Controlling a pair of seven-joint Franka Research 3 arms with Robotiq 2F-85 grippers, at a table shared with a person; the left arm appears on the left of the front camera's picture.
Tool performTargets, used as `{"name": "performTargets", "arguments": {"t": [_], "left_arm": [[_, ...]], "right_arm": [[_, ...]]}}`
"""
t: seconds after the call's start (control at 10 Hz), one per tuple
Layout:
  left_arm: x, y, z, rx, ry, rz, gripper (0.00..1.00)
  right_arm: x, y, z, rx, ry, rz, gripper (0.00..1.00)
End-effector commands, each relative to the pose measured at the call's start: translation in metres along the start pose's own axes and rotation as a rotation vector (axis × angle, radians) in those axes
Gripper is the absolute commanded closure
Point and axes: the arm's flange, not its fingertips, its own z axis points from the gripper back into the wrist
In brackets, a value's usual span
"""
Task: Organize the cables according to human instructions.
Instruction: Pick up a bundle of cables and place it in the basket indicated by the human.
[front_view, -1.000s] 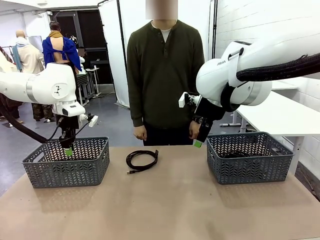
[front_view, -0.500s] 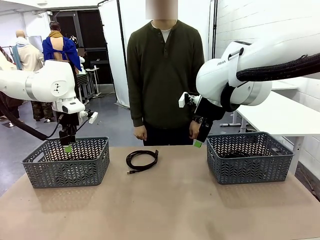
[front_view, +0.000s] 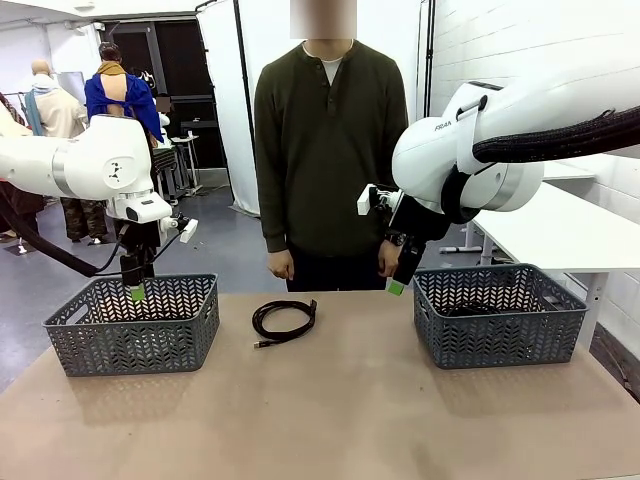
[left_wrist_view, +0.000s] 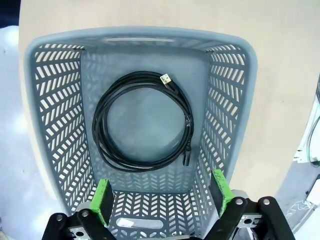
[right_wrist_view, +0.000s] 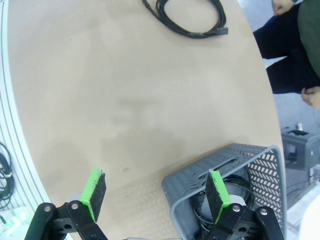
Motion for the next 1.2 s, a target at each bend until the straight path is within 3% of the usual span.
{"name": "performTargets", "arguments": {"t": [0.0, 0.5, 0.7, 1.1], "left_arm": [[0.000, 0.000, -0.002, 0.004, 0.006, -0.005, 0.00], [0.001, 0.000, -0.002, -0.003, 0.002, -0.002, 0.00], [0.013, -0.002, 0.003, 0.016, -0.090, 0.040, 0.00], [0.032, -0.039, 0.008, 0.022, -0.224, 0.157, 0.00]], "right_arm": [[-0.001, 0.001, 0.000, 0.000, 0.001, -0.002, 0.00], [-0.001, 0.001, 0.000, 0.000, 0.001, -0.002, 0.00], [-0.001, 0.001, 0.000, 0.000, 0.001, -0.002, 0.00], [-0.001, 0.001, 0.000, 0.000, 0.001, -0.002, 0.00]]}}
